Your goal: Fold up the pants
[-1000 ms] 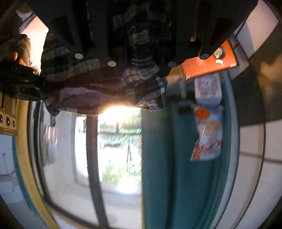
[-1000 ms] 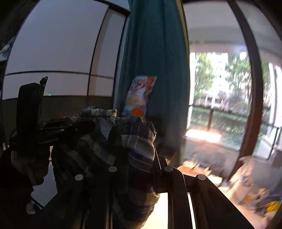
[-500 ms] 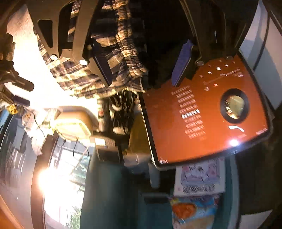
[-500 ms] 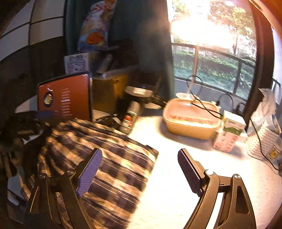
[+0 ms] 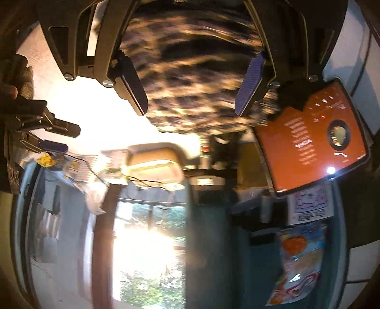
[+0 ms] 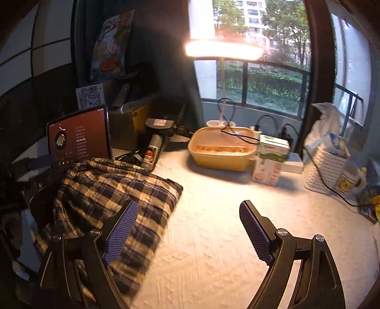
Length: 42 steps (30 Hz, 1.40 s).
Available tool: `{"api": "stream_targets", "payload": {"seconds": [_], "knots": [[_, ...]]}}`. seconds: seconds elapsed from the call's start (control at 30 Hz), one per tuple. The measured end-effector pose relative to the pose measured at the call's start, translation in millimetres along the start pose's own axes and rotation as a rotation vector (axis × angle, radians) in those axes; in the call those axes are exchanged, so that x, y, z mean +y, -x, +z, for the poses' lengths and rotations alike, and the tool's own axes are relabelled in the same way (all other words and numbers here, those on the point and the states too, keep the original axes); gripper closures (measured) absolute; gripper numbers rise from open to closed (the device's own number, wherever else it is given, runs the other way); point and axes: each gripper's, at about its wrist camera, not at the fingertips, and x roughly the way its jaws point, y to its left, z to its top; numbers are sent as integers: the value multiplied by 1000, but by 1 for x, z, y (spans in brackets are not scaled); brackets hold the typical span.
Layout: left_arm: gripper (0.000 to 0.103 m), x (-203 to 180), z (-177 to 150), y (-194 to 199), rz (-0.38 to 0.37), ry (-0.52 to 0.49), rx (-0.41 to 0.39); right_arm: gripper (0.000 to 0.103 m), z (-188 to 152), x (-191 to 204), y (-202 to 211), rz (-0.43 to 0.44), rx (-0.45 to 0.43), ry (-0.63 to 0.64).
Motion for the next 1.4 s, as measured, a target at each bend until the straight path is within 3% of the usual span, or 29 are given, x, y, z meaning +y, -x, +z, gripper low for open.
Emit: {"api": "stream_targets", "payload": {"seconds": [0.27, 0.47, 0.77, 0.9, 1.0, 1.17, 1.4], "knots": [[27, -55, -12, 16, -49, 0, 2, 14, -33, -31, 57, -57, -30, -38], [27, -87, -22, 35, -62, -5, -58, 14, -55, -45, 91, -96, -49, -58], [26, -122, -26, 63, -147, -9, -106, 14, -77, -50, 147, -175, -102, -76], [10, -131, -27, 84, -150, -17, -158, 14, -82, -49, 174, -210, -143, -80], [8, -136, -28, 98, -164, -6, -196, 14, -85, -46, 194, -226, -174, -81], [1, -142, -26, 123, -139, -25, -265, 14, -86, -38, 220, -242, -220, -79], [1, -146, -23, 146, -68, -47, -340, 10, -85, -26, 252, -267, -288, -66]]}}
